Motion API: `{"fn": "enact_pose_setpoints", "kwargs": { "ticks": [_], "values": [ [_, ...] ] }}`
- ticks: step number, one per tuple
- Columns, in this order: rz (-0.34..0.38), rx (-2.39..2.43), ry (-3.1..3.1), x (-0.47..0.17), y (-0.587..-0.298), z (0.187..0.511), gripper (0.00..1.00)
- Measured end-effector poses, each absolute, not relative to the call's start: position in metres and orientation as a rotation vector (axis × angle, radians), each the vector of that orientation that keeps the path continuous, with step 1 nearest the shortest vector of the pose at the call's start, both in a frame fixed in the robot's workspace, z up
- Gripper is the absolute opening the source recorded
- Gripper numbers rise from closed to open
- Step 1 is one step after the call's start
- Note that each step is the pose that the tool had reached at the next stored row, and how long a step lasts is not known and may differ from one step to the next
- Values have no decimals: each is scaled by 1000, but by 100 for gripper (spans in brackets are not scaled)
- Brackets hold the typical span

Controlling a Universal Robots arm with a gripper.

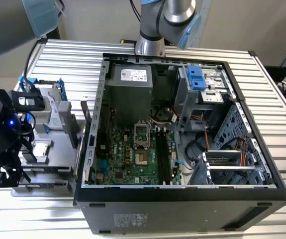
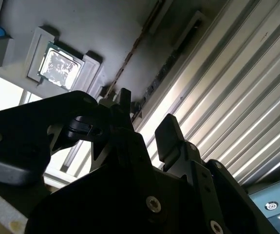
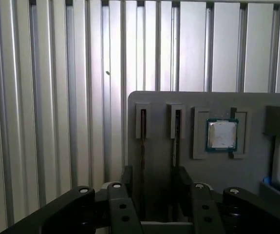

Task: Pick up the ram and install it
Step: 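Pick up the ram and move it above insertion slot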

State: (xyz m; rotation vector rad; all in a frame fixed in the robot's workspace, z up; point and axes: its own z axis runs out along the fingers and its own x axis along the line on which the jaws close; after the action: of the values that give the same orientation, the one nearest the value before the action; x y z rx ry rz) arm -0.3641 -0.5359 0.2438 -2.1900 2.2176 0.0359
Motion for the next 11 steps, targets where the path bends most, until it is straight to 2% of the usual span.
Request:
{"fn": "enact_pose_setpoints", "kwargs": {
  "ticks": [11],
  "values": [
    [36, -2190, 2217, -364, -537, 229, 100]
  ]
}}
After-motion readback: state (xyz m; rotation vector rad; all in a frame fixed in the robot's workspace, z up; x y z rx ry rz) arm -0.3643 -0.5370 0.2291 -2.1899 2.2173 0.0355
